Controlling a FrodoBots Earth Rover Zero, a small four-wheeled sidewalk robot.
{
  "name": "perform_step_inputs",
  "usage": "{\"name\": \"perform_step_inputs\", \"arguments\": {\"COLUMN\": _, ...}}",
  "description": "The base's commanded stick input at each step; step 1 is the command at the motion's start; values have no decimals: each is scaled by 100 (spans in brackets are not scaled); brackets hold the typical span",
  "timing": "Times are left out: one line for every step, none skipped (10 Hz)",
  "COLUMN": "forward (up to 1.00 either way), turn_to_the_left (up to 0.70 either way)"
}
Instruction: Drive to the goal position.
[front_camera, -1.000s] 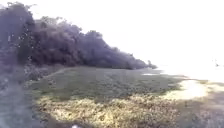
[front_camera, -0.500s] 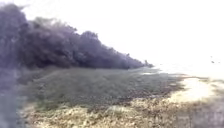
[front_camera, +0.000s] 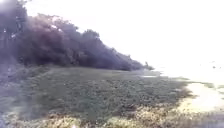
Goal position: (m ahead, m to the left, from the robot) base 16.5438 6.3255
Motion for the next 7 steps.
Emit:
{"name": "perform_step_inputs", "arguments": {"forward": 60, "turn_to_the_left": 0}}
{"name": "perform_step_inputs", "arguments": {"forward": 60, "turn_to_the_left": 0}}
{"name": "perform_step_inputs", "arguments": {"forward": 60, "turn_to_the_left": 0}}
{"name": "perform_step_inputs", "arguments": {"forward": 60, "turn_to_the_left": 0}}
{"name": "perform_step_inputs", "arguments": {"forward": 60, "turn_to_the_left": 0}}
{"name": "perform_step_inputs", "arguments": {"forward": 60, "turn_to_the_left": 1}}
{"name": "perform_step_inputs", "arguments": {"forward": 60, "turn_to_the_left": 1}}
